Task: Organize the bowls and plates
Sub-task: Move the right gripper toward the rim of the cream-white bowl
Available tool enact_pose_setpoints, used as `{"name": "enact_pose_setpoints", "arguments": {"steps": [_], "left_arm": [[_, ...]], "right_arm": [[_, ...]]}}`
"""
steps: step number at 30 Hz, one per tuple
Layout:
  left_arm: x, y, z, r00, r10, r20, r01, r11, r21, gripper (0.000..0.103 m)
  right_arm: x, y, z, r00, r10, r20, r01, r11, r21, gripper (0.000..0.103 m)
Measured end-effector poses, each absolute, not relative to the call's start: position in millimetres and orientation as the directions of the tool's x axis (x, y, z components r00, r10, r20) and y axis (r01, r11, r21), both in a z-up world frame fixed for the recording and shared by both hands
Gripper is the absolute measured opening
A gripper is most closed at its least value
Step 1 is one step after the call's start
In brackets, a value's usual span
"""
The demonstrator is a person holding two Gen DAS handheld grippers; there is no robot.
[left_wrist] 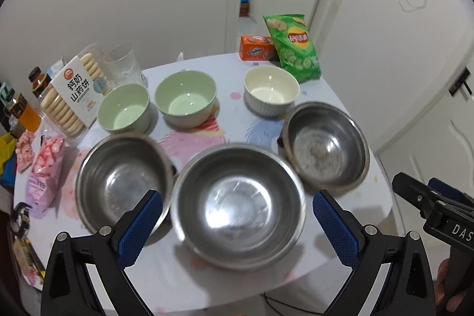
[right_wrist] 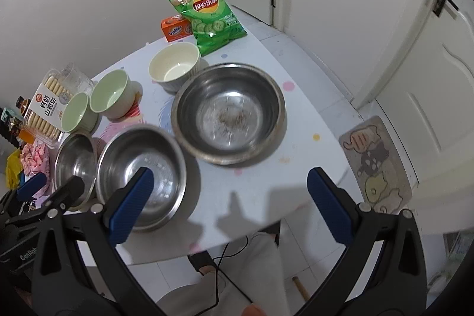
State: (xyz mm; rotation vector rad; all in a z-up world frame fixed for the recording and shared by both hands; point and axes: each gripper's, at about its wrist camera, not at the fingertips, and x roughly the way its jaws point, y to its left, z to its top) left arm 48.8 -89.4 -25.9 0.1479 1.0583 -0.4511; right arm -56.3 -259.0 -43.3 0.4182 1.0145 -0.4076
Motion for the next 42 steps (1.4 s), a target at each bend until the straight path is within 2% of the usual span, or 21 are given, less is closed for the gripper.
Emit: {"name": "enact_pose_setpoints", "arguments": {"steps": [5,10,15,27,35,42], "left_arm": [[72,-122,-23,0.435,-0.276,-0.857,0.366,0.924,-0.112,0.103],[117,-150,-37,0.378,-0.289,-0.880,0.226,0.950,-0.216,0.103],[149,-163,-42,0.432,-0.171,-0.885,0.152,0.982,-0.115,0.103],[213,-203,-105,0.313,-0.240,-0.919,0.314,0.939,-0.139,0.103],[235,-218,-134,0.256,-0.222,-0.941,0.337,0.933,-0.129,0.103],[246,-229,-147,0.222,-0.216,-0.951,0.325,0.936,-0.137,0.102]], "right_arm": [[-16,-301,-42,0.524,-0.056,-0.850,0.423,0.883,0.203,0.103],[42,-337,-42,0.542,0.016,-0.840,0.339,0.911,0.236,0.103],[83,-348,-47,0.518,0.052,-0.854,0.282,0.932,0.228,0.103],[155,-364,-102,0.425,0.095,-0.900,0.362,0.893,0.266,0.103],[188,-359,-128,0.390,0.161,-0.906,0.282,0.916,0.285,0.103],[200,-364,-146,0.341,0.161,-0.926,0.315,0.909,0.274,0.103]]}}
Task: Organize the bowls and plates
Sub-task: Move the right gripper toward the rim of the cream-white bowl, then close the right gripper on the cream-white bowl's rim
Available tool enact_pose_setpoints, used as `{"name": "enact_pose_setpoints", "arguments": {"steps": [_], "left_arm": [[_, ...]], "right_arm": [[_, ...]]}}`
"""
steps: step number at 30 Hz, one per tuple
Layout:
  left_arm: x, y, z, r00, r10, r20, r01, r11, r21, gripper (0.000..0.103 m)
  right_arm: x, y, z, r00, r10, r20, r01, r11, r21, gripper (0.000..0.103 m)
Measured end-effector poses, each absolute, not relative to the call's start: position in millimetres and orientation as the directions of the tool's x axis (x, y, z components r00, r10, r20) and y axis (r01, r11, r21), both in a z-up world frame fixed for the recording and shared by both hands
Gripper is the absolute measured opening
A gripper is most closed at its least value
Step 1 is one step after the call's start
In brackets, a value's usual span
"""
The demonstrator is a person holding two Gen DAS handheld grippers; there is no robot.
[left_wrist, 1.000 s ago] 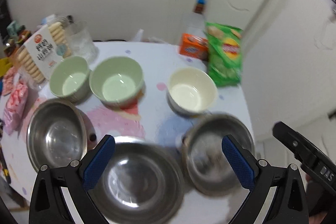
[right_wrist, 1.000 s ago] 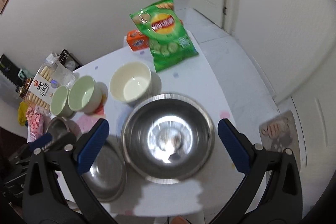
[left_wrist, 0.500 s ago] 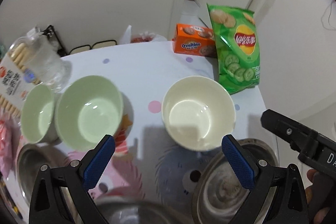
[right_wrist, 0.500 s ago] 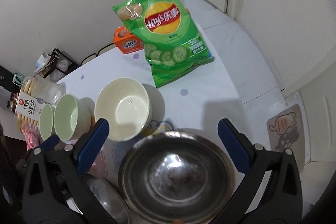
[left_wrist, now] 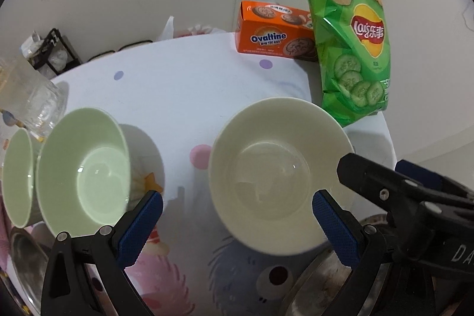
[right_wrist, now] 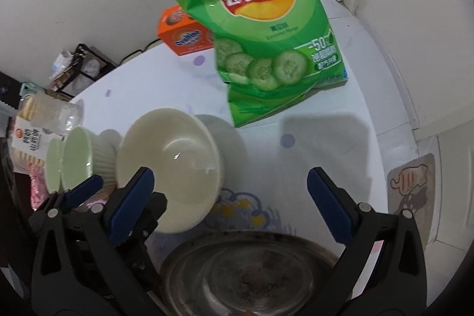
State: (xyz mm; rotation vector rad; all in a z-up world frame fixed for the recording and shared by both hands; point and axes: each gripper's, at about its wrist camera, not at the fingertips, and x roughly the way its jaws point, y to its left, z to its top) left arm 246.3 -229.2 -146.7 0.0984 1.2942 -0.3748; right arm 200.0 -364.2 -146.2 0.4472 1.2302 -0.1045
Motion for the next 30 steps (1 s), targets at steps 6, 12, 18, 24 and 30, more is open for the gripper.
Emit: {"name": "enact_pose_setpoints", "arguments": {"steps": [6,12,18,24,30], "left_arm": [[251,-228,-152,0.232,-0.173,-0.957,0.310,0.946,-0.096,0.102],[252,-230,-165,0.200,-0.151,-0.968,0.306,0.948,-0.085,0.102],[253,-229,-178,0.183,-0.157,-0.971,0.298,0.950,-0.097,0.094],[259,-232,-191,0.159,-0.155,-0.975,0.297,0.949,-0.103,0.047],[263,-235,-190,0.185,-0.097,-0.978,0.299,0.953,-0.038,0.012]], "right_arm": [[201,-372,-152,0.324,0.173,-0.930,0.338,0.897,0.285,0.103],[205,-372,-155,0.318,0.168,-0.933,0.335,0.901,0.277,0.103],[216,-366,-172,0.272,0.163,-0.948,0.350,0.901,0.256,0.078],[220,-358,-187,0.194,0.202,-0.960,0.308,0.917,0.255,0.033],[226,-349,-184,0.196,0.197,-0.961,0.283,0.927,0.247,0.010]]}}
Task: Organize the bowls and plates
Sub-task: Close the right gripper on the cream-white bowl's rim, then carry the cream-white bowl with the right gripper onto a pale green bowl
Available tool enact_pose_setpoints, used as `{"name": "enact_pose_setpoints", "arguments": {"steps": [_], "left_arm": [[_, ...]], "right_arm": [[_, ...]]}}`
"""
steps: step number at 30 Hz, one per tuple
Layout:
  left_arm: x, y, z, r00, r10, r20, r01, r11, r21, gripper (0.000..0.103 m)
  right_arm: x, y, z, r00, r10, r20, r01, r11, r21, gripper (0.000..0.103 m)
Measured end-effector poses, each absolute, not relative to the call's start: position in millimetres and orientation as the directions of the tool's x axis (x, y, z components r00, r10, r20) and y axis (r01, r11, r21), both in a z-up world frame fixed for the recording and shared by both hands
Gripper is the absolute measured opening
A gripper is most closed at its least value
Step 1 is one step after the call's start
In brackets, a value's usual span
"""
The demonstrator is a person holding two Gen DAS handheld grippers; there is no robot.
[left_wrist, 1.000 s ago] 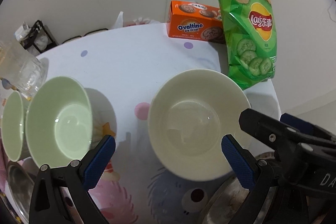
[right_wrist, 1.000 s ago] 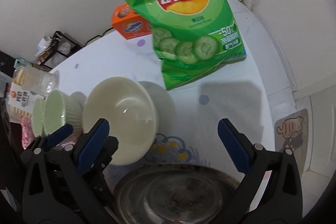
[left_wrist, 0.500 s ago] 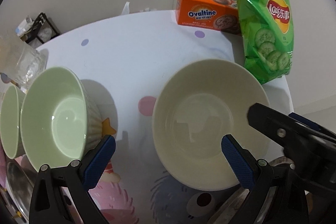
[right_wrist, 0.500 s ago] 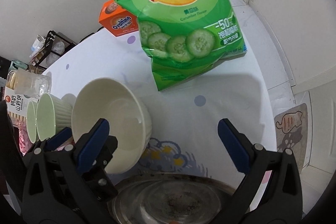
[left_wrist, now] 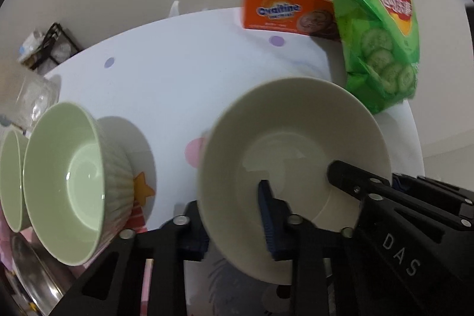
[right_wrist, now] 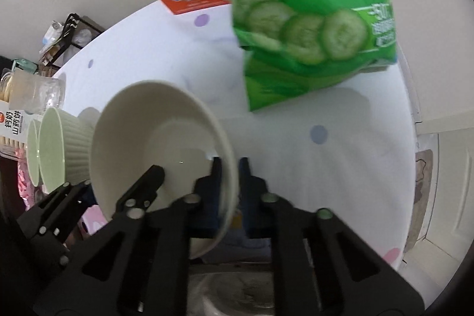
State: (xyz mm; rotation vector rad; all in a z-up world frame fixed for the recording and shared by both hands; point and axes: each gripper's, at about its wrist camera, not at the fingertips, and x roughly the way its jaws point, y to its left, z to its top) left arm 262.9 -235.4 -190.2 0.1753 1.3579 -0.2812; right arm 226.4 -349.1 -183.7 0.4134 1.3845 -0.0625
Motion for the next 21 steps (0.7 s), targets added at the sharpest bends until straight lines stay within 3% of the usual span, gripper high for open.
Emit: {"name": "enact_pose_setpoints", "arguments": {"steps": [21], "left_arm": [[246,-220,-166,0.215,-0.119,-0.969,0.268,0.962,-0.059,0.009]], "right_arm": [[214,-342,-171,0.235,0.196,-0.952,0.318,0.910,0.266,0.010]]}}
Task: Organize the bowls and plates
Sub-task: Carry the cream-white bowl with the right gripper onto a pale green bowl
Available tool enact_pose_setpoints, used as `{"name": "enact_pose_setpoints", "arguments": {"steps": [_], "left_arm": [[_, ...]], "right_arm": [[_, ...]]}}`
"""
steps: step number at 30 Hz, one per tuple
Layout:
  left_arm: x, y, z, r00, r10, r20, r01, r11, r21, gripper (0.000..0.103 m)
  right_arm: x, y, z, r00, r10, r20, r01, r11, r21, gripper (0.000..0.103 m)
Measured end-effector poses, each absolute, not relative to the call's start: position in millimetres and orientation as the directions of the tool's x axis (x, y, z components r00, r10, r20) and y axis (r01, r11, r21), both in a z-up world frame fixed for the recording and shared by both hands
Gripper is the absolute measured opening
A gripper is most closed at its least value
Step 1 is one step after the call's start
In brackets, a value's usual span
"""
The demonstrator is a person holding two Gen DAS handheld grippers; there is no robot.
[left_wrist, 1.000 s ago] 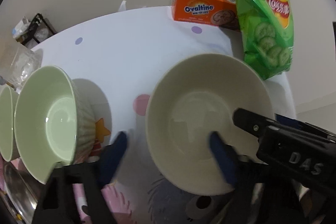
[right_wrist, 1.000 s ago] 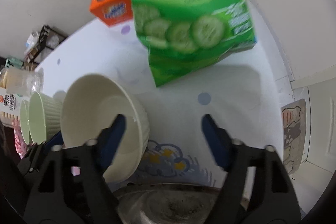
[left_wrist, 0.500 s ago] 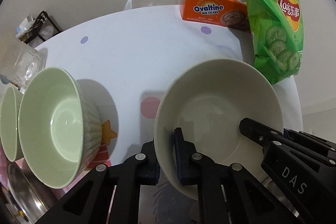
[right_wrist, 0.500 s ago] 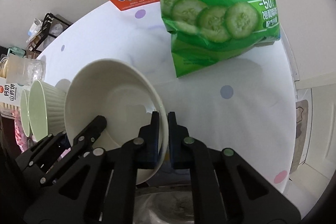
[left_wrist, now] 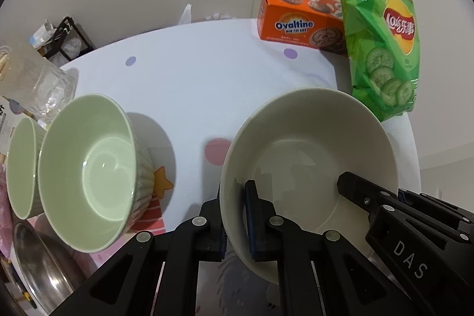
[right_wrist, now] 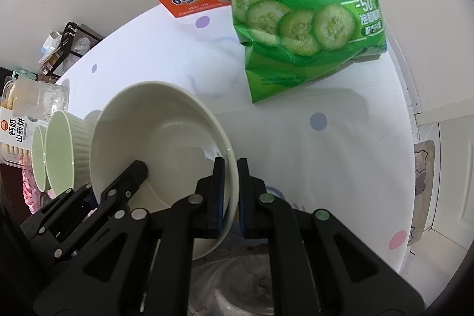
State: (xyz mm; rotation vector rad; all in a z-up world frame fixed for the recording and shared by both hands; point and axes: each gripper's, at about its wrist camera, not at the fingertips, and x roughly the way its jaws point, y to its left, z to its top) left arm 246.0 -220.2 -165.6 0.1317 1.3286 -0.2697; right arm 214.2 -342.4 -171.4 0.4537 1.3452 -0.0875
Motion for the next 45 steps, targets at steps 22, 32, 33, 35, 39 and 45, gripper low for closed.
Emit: {"name": "enact_pose_setpoints", "arguments": {"steps": [22,32,33,35,39,45], "left_arm": [[238,-144,-87,0.339,-0.056,-0.939,0.151,0.989,-0.005,0.009],[246,-83,-92,0.343,-0.017,-0.939,0.041,0.999,-0.003,0.009],[247,-79,-94,0.342,-0.022,-0.940,0.036,0.999,-0.011,0.009],[248,-75,-99,0.335,-0.026,-0.942,0.028,0.999,-0.018,0.009],[250,-72,-104,0.323,-0.028,-0.946,0.020,1.000,-0.023,0.009],[255,-67,-116,0.300,-0.032,-0.953,0.013,0.999,-0.029,0.009]], "right_arm": [[218,-275,-106,0.338,0.259,-0.905,0.182,0.925,0.333,0.010],[239,-214,-108,0.303,0.316,-0.899,0.088,0.930,0.356,0.009],[239,-210,-109,0.300,0.313,-0.901,0.082,0.932,0.352,0.009],[241,-204,-110,0.292,0.307,-0.906,0.071,0.938,0.340,0.009],[245,-198,-116,0.272,0.301,-0.914,0.061,0.943,0.328,0.009],[251,-194,-125,0.248,0.291,-0.924,0.060,0.947,0.315,0.009]]}}
